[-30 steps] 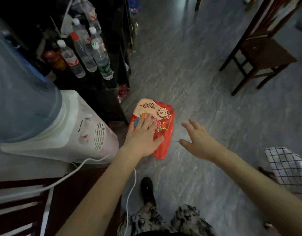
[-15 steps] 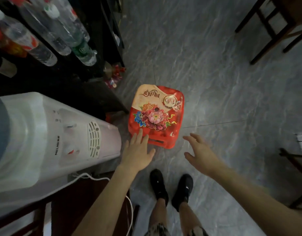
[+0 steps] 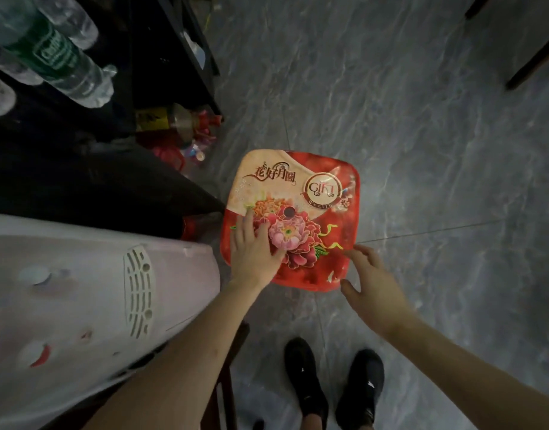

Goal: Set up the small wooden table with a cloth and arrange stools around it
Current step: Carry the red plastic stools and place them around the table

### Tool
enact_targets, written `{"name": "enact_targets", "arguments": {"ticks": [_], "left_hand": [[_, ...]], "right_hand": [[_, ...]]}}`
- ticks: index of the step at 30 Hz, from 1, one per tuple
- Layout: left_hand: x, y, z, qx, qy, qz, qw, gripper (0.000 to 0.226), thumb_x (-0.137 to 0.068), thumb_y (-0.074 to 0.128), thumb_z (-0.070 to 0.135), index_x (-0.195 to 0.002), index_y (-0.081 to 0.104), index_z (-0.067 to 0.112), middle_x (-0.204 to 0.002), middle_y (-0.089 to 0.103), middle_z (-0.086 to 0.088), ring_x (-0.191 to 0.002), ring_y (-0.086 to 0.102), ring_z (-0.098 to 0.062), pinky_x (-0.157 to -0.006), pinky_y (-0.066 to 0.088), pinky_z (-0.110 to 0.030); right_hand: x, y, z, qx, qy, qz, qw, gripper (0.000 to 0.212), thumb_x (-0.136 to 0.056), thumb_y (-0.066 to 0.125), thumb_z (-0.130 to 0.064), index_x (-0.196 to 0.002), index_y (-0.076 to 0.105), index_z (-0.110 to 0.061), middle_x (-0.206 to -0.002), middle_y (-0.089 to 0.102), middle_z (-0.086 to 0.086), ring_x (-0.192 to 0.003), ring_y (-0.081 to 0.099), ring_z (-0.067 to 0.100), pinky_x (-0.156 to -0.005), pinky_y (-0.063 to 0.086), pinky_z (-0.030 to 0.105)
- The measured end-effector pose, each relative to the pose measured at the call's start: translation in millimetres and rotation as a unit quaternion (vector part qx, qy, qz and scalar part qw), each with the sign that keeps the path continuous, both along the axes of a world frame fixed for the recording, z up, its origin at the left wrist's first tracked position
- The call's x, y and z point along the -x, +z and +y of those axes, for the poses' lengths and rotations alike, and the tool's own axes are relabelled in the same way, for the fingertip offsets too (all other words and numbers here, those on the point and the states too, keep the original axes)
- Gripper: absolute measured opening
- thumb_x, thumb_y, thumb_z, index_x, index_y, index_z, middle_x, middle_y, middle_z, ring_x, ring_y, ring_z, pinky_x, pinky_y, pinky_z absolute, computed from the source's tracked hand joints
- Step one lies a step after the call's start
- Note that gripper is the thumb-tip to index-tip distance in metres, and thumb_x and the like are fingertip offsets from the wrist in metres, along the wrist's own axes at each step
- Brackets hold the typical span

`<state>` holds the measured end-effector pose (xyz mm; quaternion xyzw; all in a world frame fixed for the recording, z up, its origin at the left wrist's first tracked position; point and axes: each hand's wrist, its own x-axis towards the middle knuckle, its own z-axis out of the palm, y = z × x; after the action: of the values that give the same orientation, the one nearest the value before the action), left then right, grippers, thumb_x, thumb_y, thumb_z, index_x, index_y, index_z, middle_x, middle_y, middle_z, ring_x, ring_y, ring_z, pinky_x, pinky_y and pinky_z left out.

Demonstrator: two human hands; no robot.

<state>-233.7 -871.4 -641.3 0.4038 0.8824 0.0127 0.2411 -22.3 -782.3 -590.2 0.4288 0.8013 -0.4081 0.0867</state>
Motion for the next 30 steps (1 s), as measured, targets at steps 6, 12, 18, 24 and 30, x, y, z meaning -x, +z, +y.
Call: {"name": "enact_targets", "arguments": {"ticks": [6, 12, 18, 24, 30], "left_hand": [[34.2, -25.6, -5.6, -0.080, -0.030, 0.018, 0.996, 0.054, -0.079, 0.061, 0.064, -0.118, 0.049, 0.028, -0.152, 0.026, -0.009, -0.141, 0.022, -0.033, -0.110, 0.029, -0.057], [53.4, -28.4, -2.2, -0.033, 0.042, -0.030, 0.998, 0.095, -0.053, 0.071, 0.079, -0.130, 0.032, 0.040, -0.158, 0.002, 0.000, -0.144, 0.011, -0.042, -0.110, 0.021, -0.068], [53.8, -26.5, -2.2, -0.054, 0.136, -0.121, 0.982, 0.083, -0.051, 0.074, 0.076, -0.120, 0.034, 0.052, -0.157, 0.012, -0.018, -0.140, 0.022, -0.045, -0.109, 0.032, -0.058], [54.7, -22.8, -2.2, -0.083, 0.134, -0.135, 0.978, 0.071, -0.058, 0.085, 0.050, -0.114, 0.041, 0.045, -0.133, 0.035, -0.006, -0.123, 0.043, -0.032, -0.105, 0.041, -0.049], [5.7, -6.9, -0.5, -0.102, 0.104, -0.107, 0.983, 0.069, -0.063, 0.083, 0.047, -0.118, 0.042, 0.047, -0.128, 0.040, -0.004, -0.117, 0.048, -0.029, -0.098, 0.047, -0.046]], "right_hand": [[36.5, -47.2, 26.1, -0.066, 0.036, -0.051, 0.996, 0.054, -0.090, 0.061, -0.037, -0.138, 0.042, -0.019, -0.141, 0.030, 0.011, -0.126, 0.034, 0.033, -0.102, 0.041, 0.048], [55.8, -57.2, 36.1, -0.073, -0.038, -0.060, 0.995, 0.068, -0.081, 0.072, -0.041, -0.136, 0.035, -0.025, -0.134, 0.023, 0.011, -0.124, 0.029, 0.040, -0.095, 0.044, 0.056], [52.6, -63.1, 38.7, 0.052, -0.109, -0.023, 0.992, 0.079, -0.084, 0.073, -0.027, -0.145, 0.024, -0.034, -0.140, 0.027, 0.023, -0.117, 0.051, 0.043, -0.098, 0.046, 0.045], [52.9, -67.1, 38.5, 0.111, -0.146, -0.020, 0.983, 0.099, -0.082, 0.075, -0.025, -0.147, 0.006, -0.055, -0.146, 0.020, 0.018, -0.127, 0.044, 0.041, -0.102, 0.045, 0.051], [14.9, -57.9, 39.9, 0.104, -0.186, -0.030, 0.976, 0.115, -0.067, 0.087, -0.035, -0.147, 0.007, -0.053, -0.144, 0.019, 0.019, -0.127, 0.041, 0.045, -0.099, 0.044, 0.052]]}}
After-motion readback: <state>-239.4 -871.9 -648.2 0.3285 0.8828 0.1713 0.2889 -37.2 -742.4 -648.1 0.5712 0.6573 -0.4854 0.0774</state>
